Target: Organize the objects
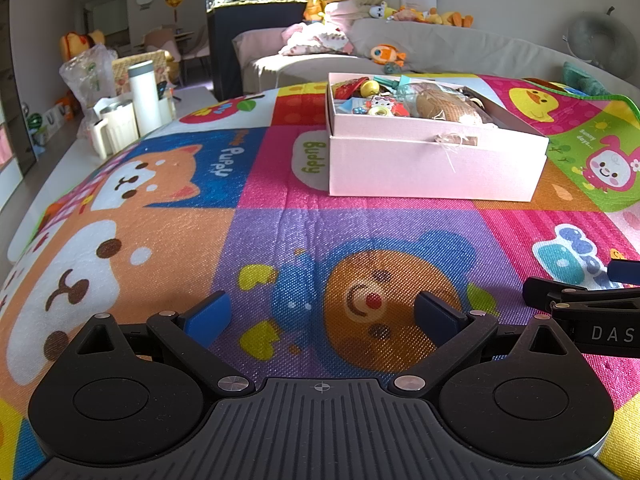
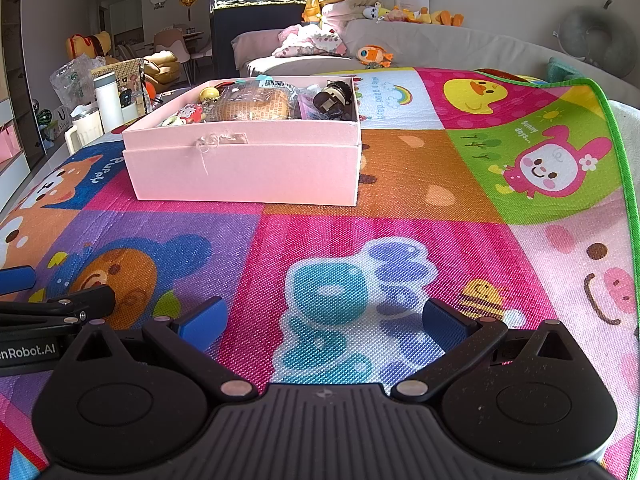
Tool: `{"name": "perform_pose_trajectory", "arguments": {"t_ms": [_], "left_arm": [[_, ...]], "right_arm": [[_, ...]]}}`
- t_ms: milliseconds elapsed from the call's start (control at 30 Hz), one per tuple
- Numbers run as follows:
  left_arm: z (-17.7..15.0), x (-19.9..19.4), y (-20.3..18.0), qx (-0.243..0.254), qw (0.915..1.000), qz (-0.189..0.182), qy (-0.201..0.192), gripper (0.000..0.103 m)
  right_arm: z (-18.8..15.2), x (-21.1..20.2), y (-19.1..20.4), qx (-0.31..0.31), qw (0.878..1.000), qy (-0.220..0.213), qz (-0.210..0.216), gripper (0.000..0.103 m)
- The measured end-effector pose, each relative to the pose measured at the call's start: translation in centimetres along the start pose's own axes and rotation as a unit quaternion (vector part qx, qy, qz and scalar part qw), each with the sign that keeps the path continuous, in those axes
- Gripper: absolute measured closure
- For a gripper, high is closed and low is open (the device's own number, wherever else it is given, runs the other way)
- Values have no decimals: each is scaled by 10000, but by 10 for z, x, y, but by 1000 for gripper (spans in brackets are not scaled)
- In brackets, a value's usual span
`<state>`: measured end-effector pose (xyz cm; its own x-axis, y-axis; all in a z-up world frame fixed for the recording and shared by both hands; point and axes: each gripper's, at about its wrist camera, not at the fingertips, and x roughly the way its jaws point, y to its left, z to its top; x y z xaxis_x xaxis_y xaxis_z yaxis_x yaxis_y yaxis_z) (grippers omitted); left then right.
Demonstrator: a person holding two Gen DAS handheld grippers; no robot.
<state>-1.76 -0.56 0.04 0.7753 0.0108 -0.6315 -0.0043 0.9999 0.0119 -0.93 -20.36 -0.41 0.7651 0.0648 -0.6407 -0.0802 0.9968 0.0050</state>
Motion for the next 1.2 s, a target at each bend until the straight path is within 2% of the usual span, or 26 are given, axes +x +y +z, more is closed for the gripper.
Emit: {"name": "perform_pose_trajectory", "arguments": {"t_ms": [1200], "left_arm": [[0,0,0,-35,10000,-18,-6,2]], "right_arm": [[0,0,0,-1,10000,0,1,0]]}}
